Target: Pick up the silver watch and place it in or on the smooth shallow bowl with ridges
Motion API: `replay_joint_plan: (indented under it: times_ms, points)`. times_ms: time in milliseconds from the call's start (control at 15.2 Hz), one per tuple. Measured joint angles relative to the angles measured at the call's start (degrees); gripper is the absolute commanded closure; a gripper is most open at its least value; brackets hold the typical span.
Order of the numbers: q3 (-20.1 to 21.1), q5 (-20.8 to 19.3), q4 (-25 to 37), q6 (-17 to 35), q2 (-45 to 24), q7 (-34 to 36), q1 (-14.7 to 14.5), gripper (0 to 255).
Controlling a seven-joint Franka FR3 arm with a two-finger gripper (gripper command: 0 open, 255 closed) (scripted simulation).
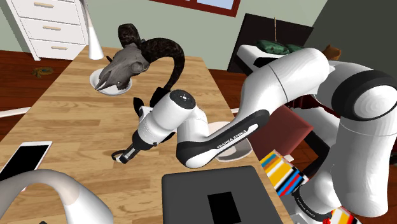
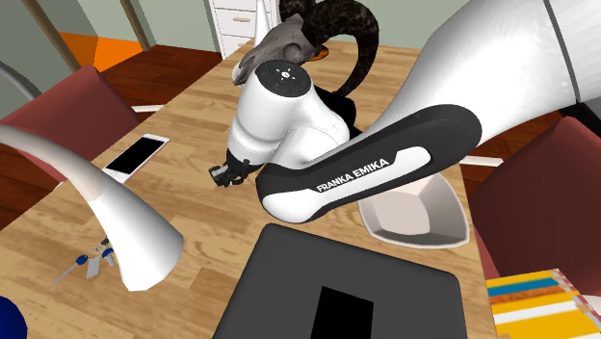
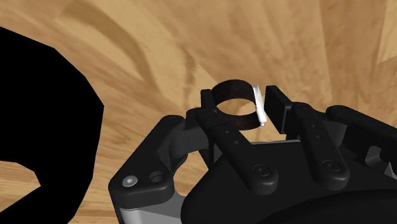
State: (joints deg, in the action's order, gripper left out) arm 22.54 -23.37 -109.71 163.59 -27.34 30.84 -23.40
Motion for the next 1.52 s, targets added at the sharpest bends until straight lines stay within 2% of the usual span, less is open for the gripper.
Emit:
replay_joint_plan:
  times_ms: [462, 1518]
  points:
    - [0.9, 0.83, -0.01, -1.01, 0.99, -0.71, 0.73, 255]
    - [6.67, 7.81, 2.85, -10.59, 7.79, -6.09, 5.06, 255]
